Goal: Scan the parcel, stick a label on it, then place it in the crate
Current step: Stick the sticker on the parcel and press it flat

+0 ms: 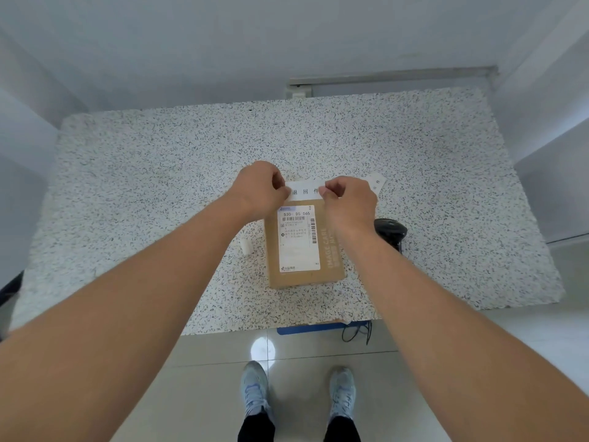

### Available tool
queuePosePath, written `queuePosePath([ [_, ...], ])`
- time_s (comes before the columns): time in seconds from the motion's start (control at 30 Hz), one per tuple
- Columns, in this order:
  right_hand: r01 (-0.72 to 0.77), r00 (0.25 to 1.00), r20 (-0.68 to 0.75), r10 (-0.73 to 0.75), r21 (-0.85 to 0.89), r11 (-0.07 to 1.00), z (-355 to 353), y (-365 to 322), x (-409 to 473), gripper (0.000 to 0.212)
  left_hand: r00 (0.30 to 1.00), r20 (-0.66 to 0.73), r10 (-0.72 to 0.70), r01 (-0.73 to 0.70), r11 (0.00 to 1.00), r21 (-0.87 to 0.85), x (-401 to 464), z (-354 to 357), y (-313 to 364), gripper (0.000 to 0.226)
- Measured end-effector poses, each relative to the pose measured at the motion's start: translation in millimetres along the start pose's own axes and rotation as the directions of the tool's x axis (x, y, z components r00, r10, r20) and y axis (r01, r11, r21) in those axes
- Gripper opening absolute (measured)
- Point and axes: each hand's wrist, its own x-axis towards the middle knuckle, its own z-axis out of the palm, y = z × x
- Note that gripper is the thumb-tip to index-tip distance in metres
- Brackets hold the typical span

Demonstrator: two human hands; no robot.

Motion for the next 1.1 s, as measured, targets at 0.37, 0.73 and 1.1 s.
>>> queuePosePath([
  [0.37, 0.063, 0.998, -0.003, -0.064, -0.116, 0.991, 15.5, 21.4, 21.9, 0.016, 0.997, -0.031, -0.067, 0.067, 0.998, -0.008, 27.8, 31.7, -12.6, 0.019],
  [0.73, 0.169, 0.986, 0.033, -0.166, -0.158, 0.973, 17.3, 24.3, 27.9, 0.013, 0.992, -0.061, -0.109, 0.108, 0.994, -0.026, 31.9, 37.3, -12.8, 0.019],
  [1.1, 0.228, 0.974, 0.046, -0.224, -0.226, 0.947, 16.7, 24.8, 29.7, 0.012, 0.989, -0.079, -0.121, 0.121, 0.993, -0.014, 32.7, 40.9, -13.2, 0.020],
])
